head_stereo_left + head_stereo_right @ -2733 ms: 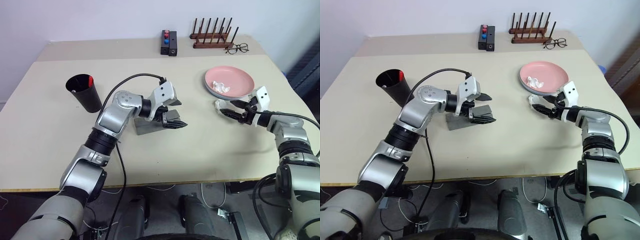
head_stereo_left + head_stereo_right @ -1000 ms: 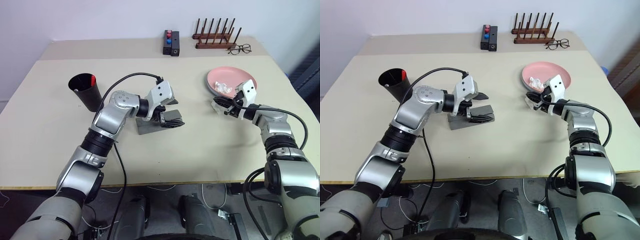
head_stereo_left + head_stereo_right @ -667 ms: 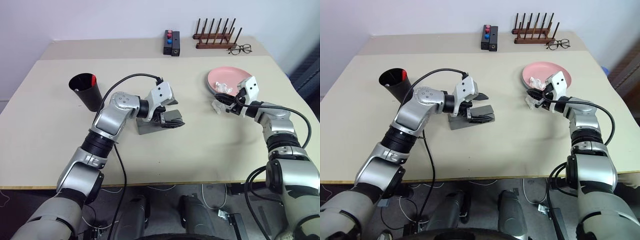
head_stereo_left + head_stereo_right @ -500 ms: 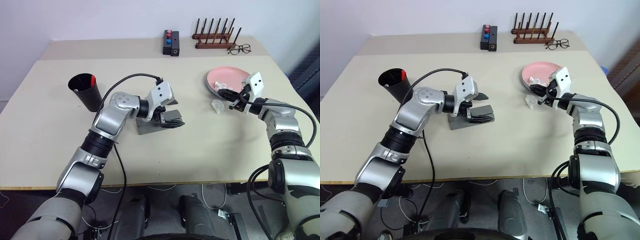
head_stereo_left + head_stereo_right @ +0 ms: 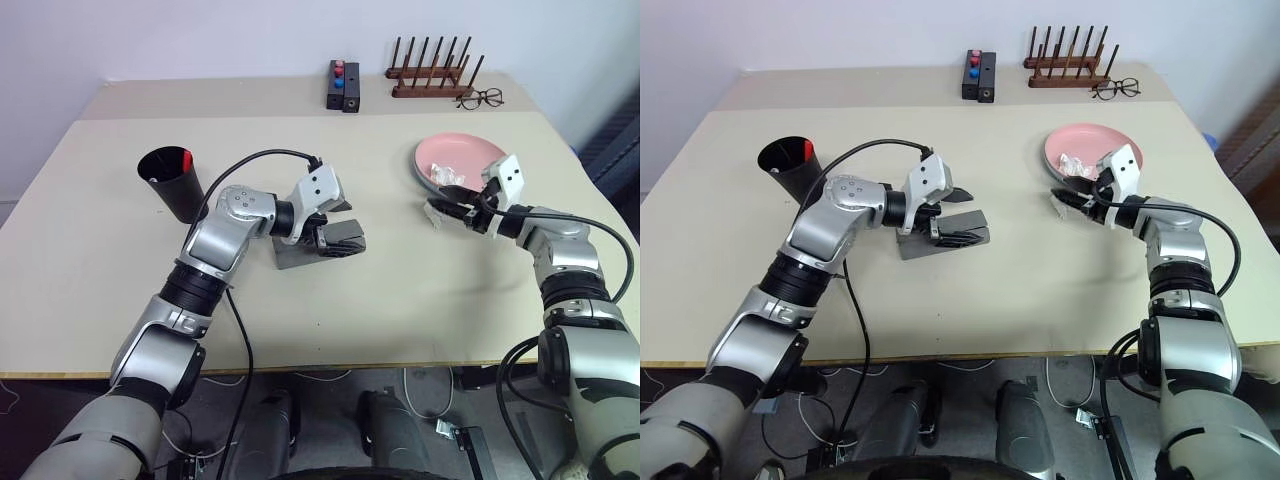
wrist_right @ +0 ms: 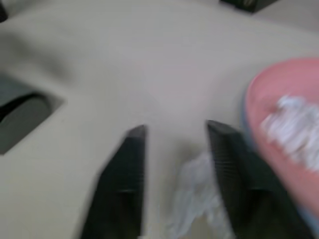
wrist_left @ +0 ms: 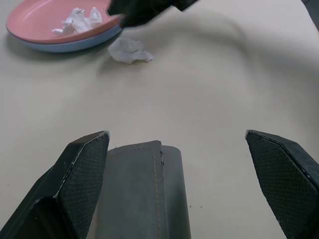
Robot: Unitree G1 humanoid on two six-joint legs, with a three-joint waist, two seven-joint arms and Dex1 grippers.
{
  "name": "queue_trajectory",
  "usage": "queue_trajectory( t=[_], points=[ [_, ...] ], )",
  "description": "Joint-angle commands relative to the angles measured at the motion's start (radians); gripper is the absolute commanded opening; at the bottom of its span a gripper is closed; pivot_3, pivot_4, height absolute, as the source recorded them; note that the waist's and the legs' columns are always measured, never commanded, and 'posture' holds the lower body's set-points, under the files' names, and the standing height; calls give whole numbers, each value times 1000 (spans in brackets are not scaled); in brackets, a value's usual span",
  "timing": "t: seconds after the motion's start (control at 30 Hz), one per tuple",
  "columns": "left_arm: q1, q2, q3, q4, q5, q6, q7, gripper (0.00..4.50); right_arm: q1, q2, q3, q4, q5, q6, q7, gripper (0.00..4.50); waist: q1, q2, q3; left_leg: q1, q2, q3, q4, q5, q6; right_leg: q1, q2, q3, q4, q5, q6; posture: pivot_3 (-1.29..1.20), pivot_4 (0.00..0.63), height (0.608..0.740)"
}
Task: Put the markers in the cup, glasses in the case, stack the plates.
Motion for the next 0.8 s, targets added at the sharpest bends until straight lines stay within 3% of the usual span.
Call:
queue_trajectory(
  t=[0.03, 0.07, 0.1, 0.8],
  points=[
    [0, 6, 22, -41, -19, -11, -1, 4500, -10, -14, -9, -26, -4, -34, -37, 3857, 0, 0, 0, 0, 0, 0, 0, 0, 0, 0, 0, 0, 0, 0, 0, 0, 150, 740],
    [-1, 6, 21, -42, -19, -10, 0, 4500, -12, -12, -11, -15, -8, -41, -56, 4457, 0, 0, 0, 0, 0, 0, 0, 0, 0, 0, 0, 0, 0, 0, 0, 0, 150, 740],
    [-1, 6, 22, -43, -20, -8, 0, 4500, -13, -10, -10, -6, -9, -38, -61, 4485, 0, 0, 0, 0, 0, 0, 0, 0, 0, 0, 0, 0, 0, 0, 0, 0, 150, 740],
    [22, 48, 24, -111, -31, 42, 15, 4500, -38, 49, 16, 136, -47, -73, -86, 4485, 0, 0, 0, 0, 0, 0, 0, 0, 0, 0, 0, 0, 0, 0, 0, 0, 150, 740]
  ],
)
